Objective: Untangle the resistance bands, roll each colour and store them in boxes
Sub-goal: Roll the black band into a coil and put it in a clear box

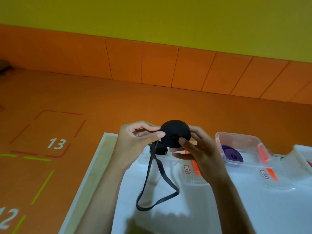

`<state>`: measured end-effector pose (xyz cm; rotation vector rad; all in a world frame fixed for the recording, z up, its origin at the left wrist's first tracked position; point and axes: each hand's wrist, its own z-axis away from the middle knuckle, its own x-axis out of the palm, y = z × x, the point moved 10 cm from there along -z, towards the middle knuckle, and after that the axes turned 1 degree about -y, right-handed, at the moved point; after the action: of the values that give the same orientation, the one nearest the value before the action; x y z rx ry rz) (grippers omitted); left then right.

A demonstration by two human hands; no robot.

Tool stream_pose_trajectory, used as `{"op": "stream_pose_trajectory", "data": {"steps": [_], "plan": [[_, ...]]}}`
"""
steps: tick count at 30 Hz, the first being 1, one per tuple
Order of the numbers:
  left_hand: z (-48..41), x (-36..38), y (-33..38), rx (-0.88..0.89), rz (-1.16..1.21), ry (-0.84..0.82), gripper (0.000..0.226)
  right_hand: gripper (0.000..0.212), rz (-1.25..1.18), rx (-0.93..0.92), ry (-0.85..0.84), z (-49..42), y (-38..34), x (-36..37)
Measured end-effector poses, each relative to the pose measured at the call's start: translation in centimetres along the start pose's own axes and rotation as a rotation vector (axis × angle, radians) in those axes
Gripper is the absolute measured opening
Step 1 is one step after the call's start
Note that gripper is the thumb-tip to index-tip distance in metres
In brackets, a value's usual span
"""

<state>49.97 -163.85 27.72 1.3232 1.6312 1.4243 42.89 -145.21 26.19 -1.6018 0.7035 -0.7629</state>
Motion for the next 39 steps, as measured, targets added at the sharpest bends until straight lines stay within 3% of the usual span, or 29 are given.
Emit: {"op": "stream_pose_trajectory", "data": {"steps": [6,10,13,19,22,26,31,35,39], "plan": [[0.5,0.8,1.7,0.025,-0.020,-0.008,0.021,0.028,0.029,-0.031,0.068,0.4,-1.7,0.2],[0.8,1.8,2.8,0.072,-0.005,-0.087,0.038,0.036,-0.047,-0.060,0.066,0.6,-2.8,0.3],[0.9,1.5,2.9,0.096,-0.034,-0.013,0.047,0.035,-0.075,-0.072,0.057,0.7,-3.1,0.7],[1.3,0.5,1.6,0.059,-0.004,0.058,0.027,0.026,0.243,-0.110,0.063,0.9,-3.4,-0.4],[1.4,0.8,1.0,0.056,0.035,0.044,0.021,0.023,0.151,-0.084,0.043,1.1,-2.9,-0.4],[1.4,1.1,0.7,0.027,0.037,-0.018,0.031,0.023,0.049,-0.086,-0.006,1.2,-2.3,0.2],[1.6,0.5,1.5,0.102,-0.036,0.045,0.031,0.039,0.230,-0.137,-0.053,1.1,-2.4,1.0],[2.0,0.4,1.8,0.138,-0.048,0.121,0.031,0.026,0.330,-0.178,-0.003,1.1,-3.3,0.6],[2.0,0.6,1.6,0.105,-0.054,0.089,0.028,0.019,0.221,-0.143,0.031,1.2,-3.2,0.1]]}}
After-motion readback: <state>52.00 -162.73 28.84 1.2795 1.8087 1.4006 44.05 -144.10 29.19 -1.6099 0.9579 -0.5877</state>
